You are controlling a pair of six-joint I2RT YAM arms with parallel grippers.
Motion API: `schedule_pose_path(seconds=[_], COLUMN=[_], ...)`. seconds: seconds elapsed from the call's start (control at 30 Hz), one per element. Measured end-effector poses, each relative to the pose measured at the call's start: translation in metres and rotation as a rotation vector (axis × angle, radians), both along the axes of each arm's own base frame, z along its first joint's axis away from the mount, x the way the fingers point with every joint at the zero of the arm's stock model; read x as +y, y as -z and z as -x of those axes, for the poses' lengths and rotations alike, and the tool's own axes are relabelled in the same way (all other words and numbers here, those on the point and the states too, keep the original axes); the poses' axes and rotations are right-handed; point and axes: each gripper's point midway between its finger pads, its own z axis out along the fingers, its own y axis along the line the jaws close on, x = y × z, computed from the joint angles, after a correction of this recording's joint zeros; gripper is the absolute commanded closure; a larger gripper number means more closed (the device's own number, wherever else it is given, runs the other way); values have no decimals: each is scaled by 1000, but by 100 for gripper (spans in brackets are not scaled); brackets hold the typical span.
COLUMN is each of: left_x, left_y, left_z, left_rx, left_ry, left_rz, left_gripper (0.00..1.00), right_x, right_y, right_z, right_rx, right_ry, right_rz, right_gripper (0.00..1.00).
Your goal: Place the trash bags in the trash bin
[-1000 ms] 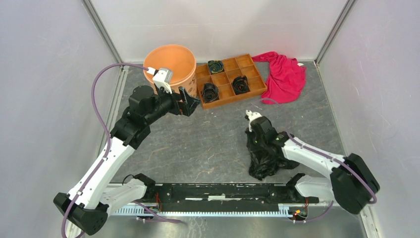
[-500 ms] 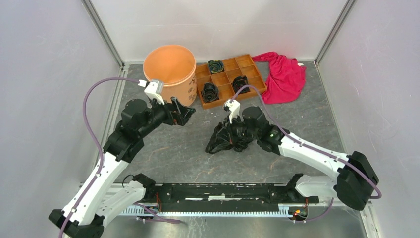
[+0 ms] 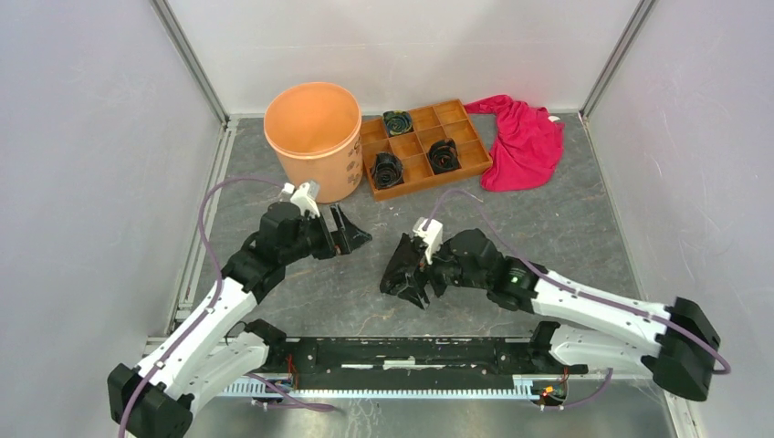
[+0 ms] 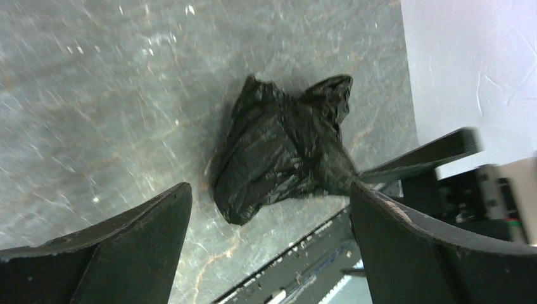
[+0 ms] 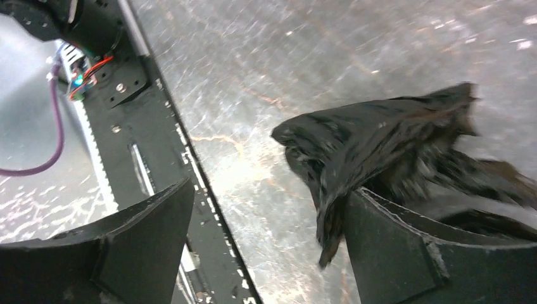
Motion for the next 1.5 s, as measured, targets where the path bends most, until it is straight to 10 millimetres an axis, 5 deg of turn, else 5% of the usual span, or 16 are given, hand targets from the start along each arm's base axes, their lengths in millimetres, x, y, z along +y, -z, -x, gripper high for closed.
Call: schedule_pose_path(seconds=[0.23,0.37,0.57,0.7,0.83,0.97,1.17,1.37,1.5], left_x=[-24,-45,-67,-69,-57,-38,-19,-25,-33], left_y=[22,26,19,16,36,62,80,39,0], left_z=[9,12,-18,-46,-56,-50,-29,-21,-21], left_rx=[98,118,102,64,77,104,121,17,-75], left_ry=[47,95,69,10,-53,-102,-114,-85,-56], left_rz=[78,59,-45,-109,-194,-265,-277,-139,-42], left_gripper=[0,0,0,3,8,24,58,80,96], right_x=[-34,-62,-112,-109,-109,-132,-156,-161,-154], right_y=[-30,-27,21,49,69,94,112,103,78], right_z=[-27,-45,-77,-76,-72,-72,-64,-67,-79], right_rx=[-155,-190,-127,-55,-24,-16,-10,-42,-71], right_ry=[187,332,523,496,486,588,681,693,673], right_rz=[2,10,74,132,156,220,244,255,279], right_gripper=[2,6,18,24,30,40,39,32,30])
